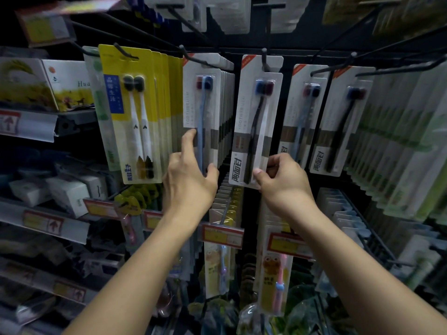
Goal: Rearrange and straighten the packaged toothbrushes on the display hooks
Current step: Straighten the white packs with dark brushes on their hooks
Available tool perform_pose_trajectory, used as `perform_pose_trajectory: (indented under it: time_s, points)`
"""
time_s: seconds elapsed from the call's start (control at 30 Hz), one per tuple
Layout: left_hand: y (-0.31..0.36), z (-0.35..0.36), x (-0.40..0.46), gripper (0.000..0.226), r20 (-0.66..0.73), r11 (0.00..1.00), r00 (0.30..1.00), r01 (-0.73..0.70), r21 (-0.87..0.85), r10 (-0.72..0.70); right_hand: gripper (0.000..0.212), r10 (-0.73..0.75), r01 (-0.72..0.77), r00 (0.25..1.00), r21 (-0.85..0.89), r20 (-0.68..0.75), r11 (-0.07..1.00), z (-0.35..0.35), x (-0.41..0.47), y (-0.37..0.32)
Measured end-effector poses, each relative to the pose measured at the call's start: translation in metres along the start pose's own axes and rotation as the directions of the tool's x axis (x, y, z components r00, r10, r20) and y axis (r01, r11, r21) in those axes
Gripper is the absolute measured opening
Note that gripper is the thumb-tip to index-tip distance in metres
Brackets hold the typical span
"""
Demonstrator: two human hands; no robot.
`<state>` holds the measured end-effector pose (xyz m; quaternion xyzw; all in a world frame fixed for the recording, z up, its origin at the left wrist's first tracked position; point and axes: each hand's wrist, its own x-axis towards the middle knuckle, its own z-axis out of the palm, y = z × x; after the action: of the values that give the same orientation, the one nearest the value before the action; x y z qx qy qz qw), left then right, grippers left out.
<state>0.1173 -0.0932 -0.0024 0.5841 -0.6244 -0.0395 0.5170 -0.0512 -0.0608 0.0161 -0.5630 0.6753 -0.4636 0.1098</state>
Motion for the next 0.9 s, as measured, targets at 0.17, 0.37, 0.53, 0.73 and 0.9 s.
perform_pose_trajectory:
  time_s: [0.17, 0.37, 0.53, 0.73, 0.9]
  points:
    - [0.000, 0.003, 0.001, 0.080, 0.000, 1.000, 1.000, 0.010, 0.030, -0.010, 0.022, -0.002, 0.002, 1.000, -0.113, 0.002, 0.994, -0.002, 0.006, 0.004]
    - [-0.002, 0.003, -0.001, 0.085, 0.001, 0.995, 1.000, 0.020, 0.097, -0.020, 0.032, -0.010, 0.010, 1.000, -0.196, -0.002, 0.981, -0.004, 0.005, 0.007]
    - [0.001, -0.002, -0.002, 0.082, -0.002, 0.991, 0.999, 0.038, 0.126, -0.038, 0.035, -0.009, 0.005, 1.000, -0.244, -0.014, 0.970, -0.006, 0.003, 0.005]
    - [0.005, -0.005, -0.007, 0.073, -0.024, 0.990, 1.000, 0.004, 0.143, -0.001, 0.035, -0.007, -0.001, 1.000, -0.299, -0.029, 0.954, -0.008, 0.001, 0.004]
    - [0.008, -0.006, -0.012, 0.066, -0.034, 0.991, 0.999, -0.011, 0.137, 0.015, 0.032, 0.007, -0.012, 1.000, -0.317, -0.016, 0.948, -0.010, -0.002, 0.006]
